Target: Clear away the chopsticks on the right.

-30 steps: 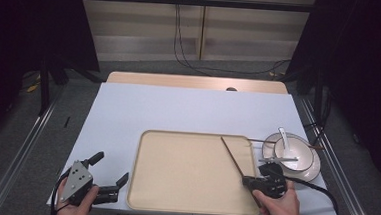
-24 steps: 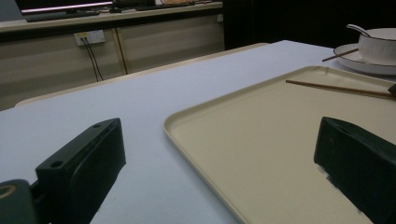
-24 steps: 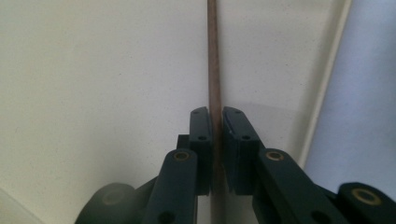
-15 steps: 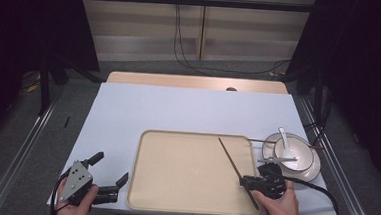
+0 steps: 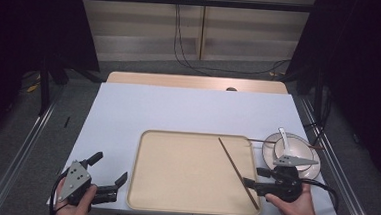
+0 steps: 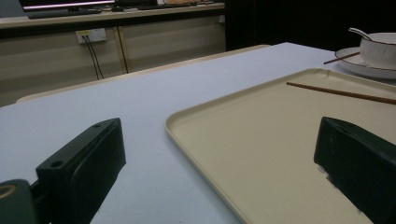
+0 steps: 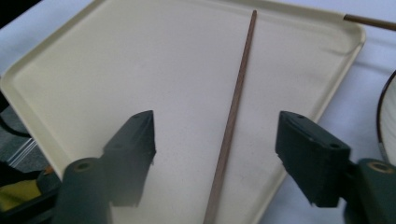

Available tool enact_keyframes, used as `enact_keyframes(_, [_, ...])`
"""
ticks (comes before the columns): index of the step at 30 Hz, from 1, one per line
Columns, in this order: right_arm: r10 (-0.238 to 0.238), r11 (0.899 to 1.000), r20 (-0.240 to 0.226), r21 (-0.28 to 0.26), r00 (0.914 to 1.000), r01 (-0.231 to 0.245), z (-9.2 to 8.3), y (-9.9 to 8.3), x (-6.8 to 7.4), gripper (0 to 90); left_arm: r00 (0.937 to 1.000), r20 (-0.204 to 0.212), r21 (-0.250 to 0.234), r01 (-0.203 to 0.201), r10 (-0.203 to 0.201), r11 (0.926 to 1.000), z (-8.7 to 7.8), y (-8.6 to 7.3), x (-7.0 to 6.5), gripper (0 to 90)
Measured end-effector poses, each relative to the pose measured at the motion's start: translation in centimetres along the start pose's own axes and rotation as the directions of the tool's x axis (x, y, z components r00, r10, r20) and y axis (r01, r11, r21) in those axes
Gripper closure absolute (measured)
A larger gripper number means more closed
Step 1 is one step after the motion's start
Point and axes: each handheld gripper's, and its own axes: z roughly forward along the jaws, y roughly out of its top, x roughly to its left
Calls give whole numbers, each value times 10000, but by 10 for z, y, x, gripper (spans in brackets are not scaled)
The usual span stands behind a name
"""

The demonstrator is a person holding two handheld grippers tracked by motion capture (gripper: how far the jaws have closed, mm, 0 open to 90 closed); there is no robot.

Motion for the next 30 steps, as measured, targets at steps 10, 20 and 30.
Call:
enact_keyframes(10, [-558, 9935, -28, -996, 9984, 553, -46, 8, -37, 48, 9999, -159, 80, -37, 38, 10000, 0, 0, 1, 20])
enact_keyframes(20, [-1063, 9760, 901, -1811, 9902, 1212, -90, 13, -87, 50, 9999, -123, 38, -73, 73, 10000, -1, 0, 2, 20])
enact_keyframes(30, [-1842, 9540, 1295, -2149, 9743, 2089, -95, 22, -142, 109, 9999, -102, -96, 101, -102, 9999, -1, 0, 1, 20])
